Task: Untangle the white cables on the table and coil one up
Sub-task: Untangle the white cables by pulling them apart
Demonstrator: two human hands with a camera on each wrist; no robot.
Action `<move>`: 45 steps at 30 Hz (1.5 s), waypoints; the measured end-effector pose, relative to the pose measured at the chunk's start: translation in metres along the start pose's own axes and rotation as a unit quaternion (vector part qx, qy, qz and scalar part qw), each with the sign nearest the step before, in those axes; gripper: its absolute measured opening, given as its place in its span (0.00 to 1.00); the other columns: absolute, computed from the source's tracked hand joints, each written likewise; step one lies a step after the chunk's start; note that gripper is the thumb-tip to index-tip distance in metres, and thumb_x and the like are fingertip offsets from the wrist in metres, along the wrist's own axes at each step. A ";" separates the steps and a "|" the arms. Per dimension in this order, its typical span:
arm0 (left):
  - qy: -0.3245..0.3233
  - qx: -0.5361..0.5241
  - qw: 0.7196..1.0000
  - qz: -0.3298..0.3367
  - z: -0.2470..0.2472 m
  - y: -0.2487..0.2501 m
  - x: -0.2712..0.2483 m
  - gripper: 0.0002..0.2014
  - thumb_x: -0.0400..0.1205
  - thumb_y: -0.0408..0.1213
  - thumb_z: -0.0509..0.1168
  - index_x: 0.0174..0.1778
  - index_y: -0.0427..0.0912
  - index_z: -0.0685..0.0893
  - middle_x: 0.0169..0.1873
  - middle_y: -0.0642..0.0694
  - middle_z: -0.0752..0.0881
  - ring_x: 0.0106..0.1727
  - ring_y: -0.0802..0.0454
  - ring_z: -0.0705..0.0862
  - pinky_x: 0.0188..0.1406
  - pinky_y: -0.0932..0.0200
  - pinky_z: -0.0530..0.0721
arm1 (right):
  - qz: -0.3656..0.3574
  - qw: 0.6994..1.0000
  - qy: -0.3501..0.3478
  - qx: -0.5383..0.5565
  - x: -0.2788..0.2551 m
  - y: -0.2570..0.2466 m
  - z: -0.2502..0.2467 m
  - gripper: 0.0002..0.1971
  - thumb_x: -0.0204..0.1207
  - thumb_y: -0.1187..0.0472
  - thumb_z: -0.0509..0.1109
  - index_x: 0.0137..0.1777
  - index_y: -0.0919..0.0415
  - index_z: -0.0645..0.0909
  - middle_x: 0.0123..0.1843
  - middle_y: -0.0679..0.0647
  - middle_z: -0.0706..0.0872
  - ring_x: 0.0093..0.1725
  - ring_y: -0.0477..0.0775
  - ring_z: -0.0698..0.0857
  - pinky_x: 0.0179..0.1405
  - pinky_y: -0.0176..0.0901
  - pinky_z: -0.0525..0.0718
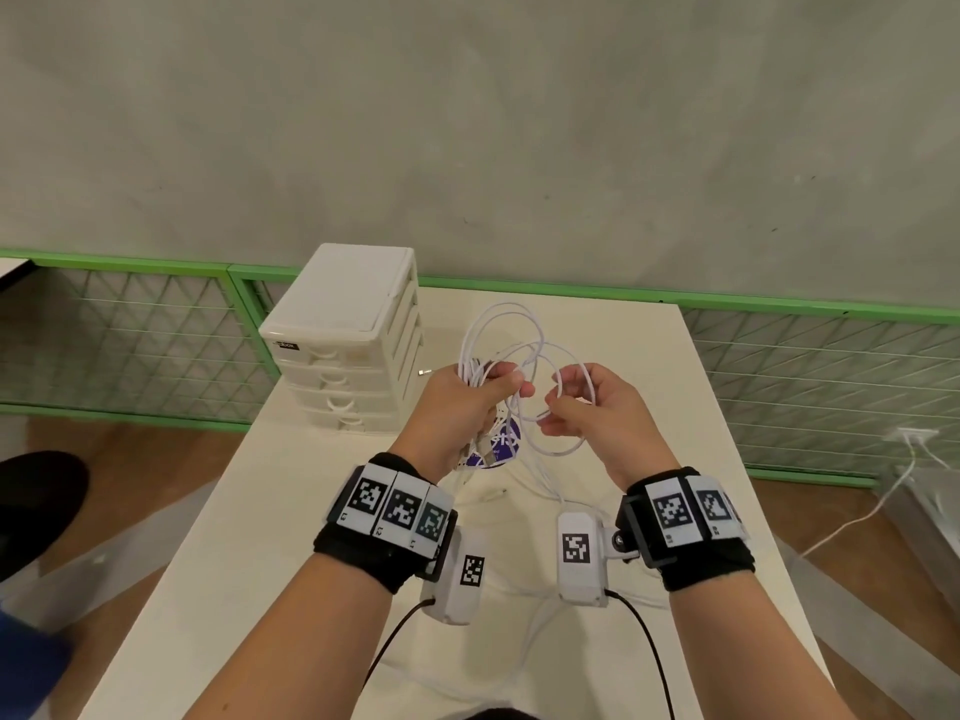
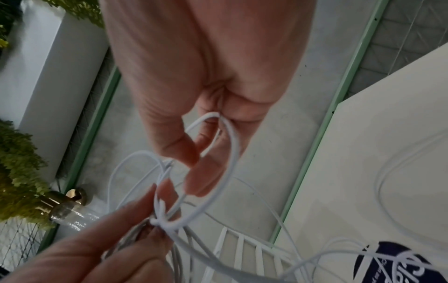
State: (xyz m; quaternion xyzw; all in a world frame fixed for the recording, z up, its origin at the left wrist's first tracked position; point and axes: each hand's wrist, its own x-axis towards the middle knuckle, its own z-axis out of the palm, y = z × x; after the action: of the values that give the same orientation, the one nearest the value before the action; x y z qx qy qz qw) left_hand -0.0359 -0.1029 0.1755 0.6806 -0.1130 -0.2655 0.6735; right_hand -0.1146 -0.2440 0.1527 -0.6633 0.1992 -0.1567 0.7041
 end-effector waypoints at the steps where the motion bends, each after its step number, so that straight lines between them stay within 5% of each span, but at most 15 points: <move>1: 0.004 0.005 1.000 0.003 -0.003 0.000 -0.001 0.03 0.81 0.35 0.70 0.42 0.40 0.86 0.33 0.46 0.91 0.18 0.56 0.65 0.16 0.66 0.68 | 0.000 1.000 -0.014 0.022 -0.002 -0.001 0.002 0.08 0.75 0.75 0.66 0.51 0.66 0.79 0.41 0.60 0.80 0.32 0.55 0.87 0.37 0.44 0.87; 4: 0.022 0.030 0.999 -0.007 -0.009 0.001 -0.004 0.07 0.80 0.36 0.70 0.37 0.39 0.88 0.14 0.53 0.77 0.15 0.57 0.64 0.13 0.69 0.64 | 0.027 0.983 -0.082 0.163 -0.008 -0.010 0.001 0.10 0.73 0.65 0.63 0.49 0.70 0.81 0.41 0.62 0.85 0.38 0.59 0.87 0.37 0.46 0.87; 7: 0.018 0.026 0.999 -0.016 -0.010 0.000 -0.006 0.10 0.79 0.35 0.71 0.31 0.41 0.84 0.13 0.50 0.69 0.14 0.55 0.64 0.14 0.67 0.64 | 0.018 0.981 -0.085 0.175 -0.009 -0.013 0.004 0.11 0.70 0.70 0.59 0.47 0.73 0.82 0.44 0.66 0.87 0.42 0.64 0.86 0.42 0.49 0.87; 9: 0.007 0.035 0.999 -0.015 -0.009 -0.002 -0.006 0.10 0.78 0.35 0.72 0.31 0.41 0.84 0.14 0.50 0.69 0.15 0.54 0.64 0.17 0.65 0.64 | -0.003 0.991 -0.050 0.124 -0.011 -0.010 0.010 0.08 0.74 0.77 0.62 0.43 0.69 0.82 0.43 0.64 0.87 0.39 0.62 0.87 0.39 0.47 0.87; 12: -0.006 0.051 0.998 -0.020 -0.010 -0.005 -0.005 0.09 0.76 0.38 0.74 0.32 0.40 0.85 0.17 0.47 0.70 0.17 0.52 0.65 0.18 0.63 0.64 | 0.010 0.994 -0.019 0.108 -0.013 -0.009 0.019 0.04 0.72 0.71 0.71 0.44 0.63 0.83 0.39 0.57 0.88 0.34 0.52 0.88 0.32 0.41 0.87; 18: -0.030 0.058 0.998 -0.015 -0.011 -0.011 -0.004 0.10 0.78 0.35 0.72 0.32 0.38 0.81 0.16 0.49 0.68 0.17 0.54 0.64 0.18 0.64 0.65 | 0.042 0.997 0.021 0.062 -0.012 -0.008 0.020 0.13 0.71 0.68 0.75 0.55 0.68 0.83 0.43 0.60 0.88 0.34 0.49 0.88 0.27 0.35 0.83; 21: -0.038 0.053 0.998 -0.013 -0.009 -0.012 -0.004 0.12 0.78 0.35 0.72 0.29 0.39 0.82 0.16 0.49 0.68 0.18 0.55 0.63 0.19 0.63 0.63 | 0.047 0.995 0.024 0.090 -0.014 -0.008 0.021 0.13 0.72 0.71 0.73 0.56 0.74 0.82 0.40 0.61 0.88 0.34 0.50 0.88 0.28 0.33 0.82; 24: -0.044 0.059 0.997 -0.021 -0.012 -0.014 -0.004 0.20 0.81 0.37 0.69 0.20 0.47 0.81 0.14 0.47 0.68 0.16 0.53 0.63 0.21 0.62 0.64 | 0.048 0.993 0.043 0.102 -0.013 -0.016 0.018 0.06 0.75 0.72 0.69 0.51 0.70 0.80 0.38 0.62 0.87 0.32 0.55 0.87 0.28 0.39 0.86; 29: -0.071 0.052 0.996 -0.033 -0.013 -0.020 -0.003 0.15 0.84 0.34 0.60 0.32 0.34 0.83 0.11 0.48 0.69 0.16 0.53 0.62 0.19 0.63 0.65 | 0.021 0.983 0.098 0.156 -0.004 -0.024 0.003 0.05 0.81 0.71 0.60 0.47 0.62 0.73 0.35 0.60 0.84 0.29 0.58 0.87 0.32 0.46 0.89; 34: -0.106 0.037 0.993 -0.020 -0.007 -0.022 -0.006 0.17 0.85 0.33 0.60 0.28 0.40 0.78 0.16 0.51 0.76 0.14 0.58 0.63 0.17 0.67 0.64 | -0.016 0.977 0.140 0.160 0.002 -0.020 -0.003 0.05 0.83 0.69 0.59 0.48 0.60 0.74 0.34 0.57 0.78 0.26 0.53 0.86 0.28 0.44 0.87; 38: -0.164 0.106 0.981 0.003 -0.014 -0.017 -0.008 0.19 0.86 0.37 0.60 0.28 0.42 0.81 0.13 0.49 0.67 0.15 0.56 0.62 0.17 0.66 0.64 | -0.042 0.973 0.196 0.112 0.006 -0.020 -0.028 0.08 0.83 0.70 0.59 0.46 0.58 0.76 0.32 0.54 0.75 0.22 0.46 0.81 0.23 0.40 0.84; 42: -0.190 0.127 0.973 0.020 -0.016 -0.015 -0.007 0.20 0.86 0.37 0.62 0.26 0.50 0.85 0.15 0.47 0.68 0.18 0.54 0.64 0.22 0.67 0.68 | -0.057 0.971 0.232 0.020 0.010 -0.017 -0.043 0.13 0.83 0.69 0.57 0.45 0.51 0.77 0.31 0.50 0.75 0.22 0.43 0.75 0.20 0.33 0.73; 45: -0.168 0.133 0.976 0.040 -0.015 -0.013 -0.006 0.16 0.87 0.36 0.61 0.34 0.44 0.85 0.15 0.53 0.77 0.17 0.56 0.66 0.21 0.67 0.69 | -0.066 0.972 0.214 0.077 0.010 -0.014 -0.042 0.10 0.85 0.67 0.55 0.52 0.54 0.77 0.34 0.51 0.77 0.23 0.42 0.76 0.23 0.33 0.74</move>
State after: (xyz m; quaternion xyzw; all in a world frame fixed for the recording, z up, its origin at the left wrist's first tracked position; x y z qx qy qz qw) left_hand -0.0358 -0.0864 0.1637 0.7046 -0.2860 -0.3317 0.5583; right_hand -0.1261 -0.2866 0.1639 -0.5701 0.2881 -0.3561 0.6821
